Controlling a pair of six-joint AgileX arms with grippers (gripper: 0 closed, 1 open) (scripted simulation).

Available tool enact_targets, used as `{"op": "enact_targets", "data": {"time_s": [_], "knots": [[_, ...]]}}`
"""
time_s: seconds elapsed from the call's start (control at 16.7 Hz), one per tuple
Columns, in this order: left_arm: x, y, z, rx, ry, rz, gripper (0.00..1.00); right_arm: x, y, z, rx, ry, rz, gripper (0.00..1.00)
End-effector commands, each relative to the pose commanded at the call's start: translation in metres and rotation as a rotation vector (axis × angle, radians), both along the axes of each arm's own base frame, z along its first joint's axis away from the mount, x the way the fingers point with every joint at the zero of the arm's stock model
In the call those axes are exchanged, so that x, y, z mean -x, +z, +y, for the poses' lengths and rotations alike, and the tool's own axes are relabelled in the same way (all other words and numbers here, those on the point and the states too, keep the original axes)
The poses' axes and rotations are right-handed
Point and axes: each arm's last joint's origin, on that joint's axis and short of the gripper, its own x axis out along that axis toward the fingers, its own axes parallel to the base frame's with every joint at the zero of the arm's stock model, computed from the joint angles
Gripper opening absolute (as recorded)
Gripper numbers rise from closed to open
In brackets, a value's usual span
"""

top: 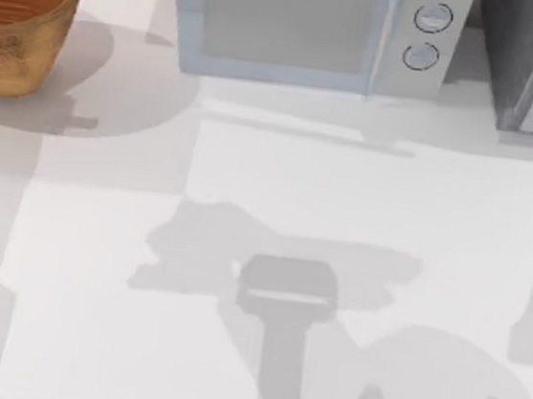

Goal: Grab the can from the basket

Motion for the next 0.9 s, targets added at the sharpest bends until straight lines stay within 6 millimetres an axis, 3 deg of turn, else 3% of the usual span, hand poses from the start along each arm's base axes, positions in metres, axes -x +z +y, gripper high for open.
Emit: {"op": "enact_targets", "data": {"time_s": [0.18,0.36,0.6,0.9], "knots": [[0.043,0.0,-0.007,-0.006,-0.008,-0.115,0.0,0.0,0.0,0.0,0.0,0.0,0.0,1.0],[0.096,-0.017,-0.014,-0.011,-0.013,-0.224,0.0,0.0,0.0,0.0,0.0,0.0,0.0,1.0],[0.158,-0.072,-0.018,-0.008,-0.005,-0.387,0.0,0.0,0.0,0.0,0.0,0.0,0.0,1.0],[0.185,-0.14,-0.022,0.008,-0.012,-0.571,0.0,0.0,0.0,0.0,0.0,0.0,0.0,1.0]]}}
